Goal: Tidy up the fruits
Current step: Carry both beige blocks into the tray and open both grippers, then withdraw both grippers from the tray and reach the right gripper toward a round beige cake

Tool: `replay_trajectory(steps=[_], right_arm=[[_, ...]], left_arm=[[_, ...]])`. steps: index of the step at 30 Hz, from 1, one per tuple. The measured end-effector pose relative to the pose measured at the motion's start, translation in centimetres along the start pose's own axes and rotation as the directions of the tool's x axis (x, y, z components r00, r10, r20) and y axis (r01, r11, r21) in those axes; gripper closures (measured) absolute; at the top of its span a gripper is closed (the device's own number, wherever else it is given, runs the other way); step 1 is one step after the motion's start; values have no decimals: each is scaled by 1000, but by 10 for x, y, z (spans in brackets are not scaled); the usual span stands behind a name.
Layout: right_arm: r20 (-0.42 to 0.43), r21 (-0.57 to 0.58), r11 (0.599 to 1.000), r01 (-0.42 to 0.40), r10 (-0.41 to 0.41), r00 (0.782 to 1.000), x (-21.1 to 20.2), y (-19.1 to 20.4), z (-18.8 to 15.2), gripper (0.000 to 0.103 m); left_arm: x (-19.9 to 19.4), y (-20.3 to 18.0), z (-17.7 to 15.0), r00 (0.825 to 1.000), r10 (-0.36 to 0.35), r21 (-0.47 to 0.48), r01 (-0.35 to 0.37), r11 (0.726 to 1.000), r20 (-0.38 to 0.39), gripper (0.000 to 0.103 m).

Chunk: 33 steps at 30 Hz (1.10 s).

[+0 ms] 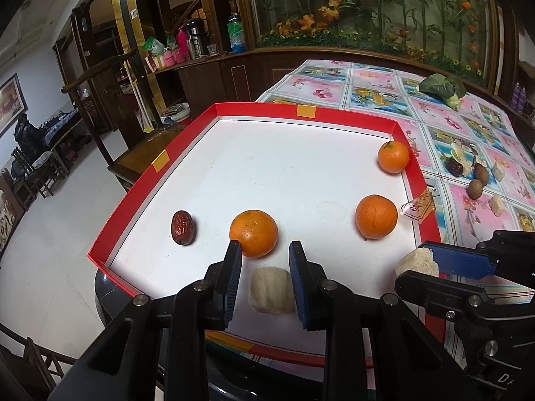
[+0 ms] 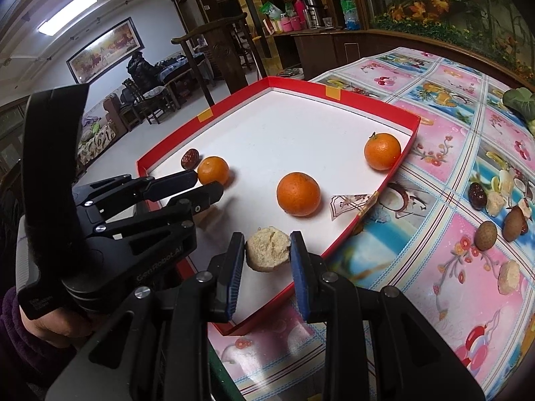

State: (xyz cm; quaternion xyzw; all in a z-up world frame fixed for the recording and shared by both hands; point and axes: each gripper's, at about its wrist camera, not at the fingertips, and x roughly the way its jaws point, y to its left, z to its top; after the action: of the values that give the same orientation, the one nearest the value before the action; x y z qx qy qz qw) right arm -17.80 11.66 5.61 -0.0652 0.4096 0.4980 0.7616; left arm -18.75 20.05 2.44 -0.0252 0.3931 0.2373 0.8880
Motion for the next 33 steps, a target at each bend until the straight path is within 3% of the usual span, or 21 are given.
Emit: replay_trajectory(steps=[6, 9, 14, 22, 33], right_arm=[[-3, -15, 1000, 9, -10, 1000, 0, 3, -1, 73], [-7, -25, 1000, 7, -7, 1000, 0, 5, 0, 68], [-3, -45, 999, 7, -7, 1000, -1, 8, -1, 60], [26, -32, 999, 28, -28, 999, -9, 5, 0, 52], [35, 36, 999, 29, -30, 999, -15, -6, 3, 49]], left_arm=[[2, 1, -1, 1000, 7, -8, -7, 1000, -7, 70], [4, 3, -1, 1000, 11, -18, -11, 1000, -19, 55], [11, 4, -4, 999, 19, -30, -21, 999, -39, 54], [11, 6, -3, 998, 38, -36, -40, 999, -39, 44], [10, 3, -5, 998, 47, -22, -48, 999, -43, 40]])
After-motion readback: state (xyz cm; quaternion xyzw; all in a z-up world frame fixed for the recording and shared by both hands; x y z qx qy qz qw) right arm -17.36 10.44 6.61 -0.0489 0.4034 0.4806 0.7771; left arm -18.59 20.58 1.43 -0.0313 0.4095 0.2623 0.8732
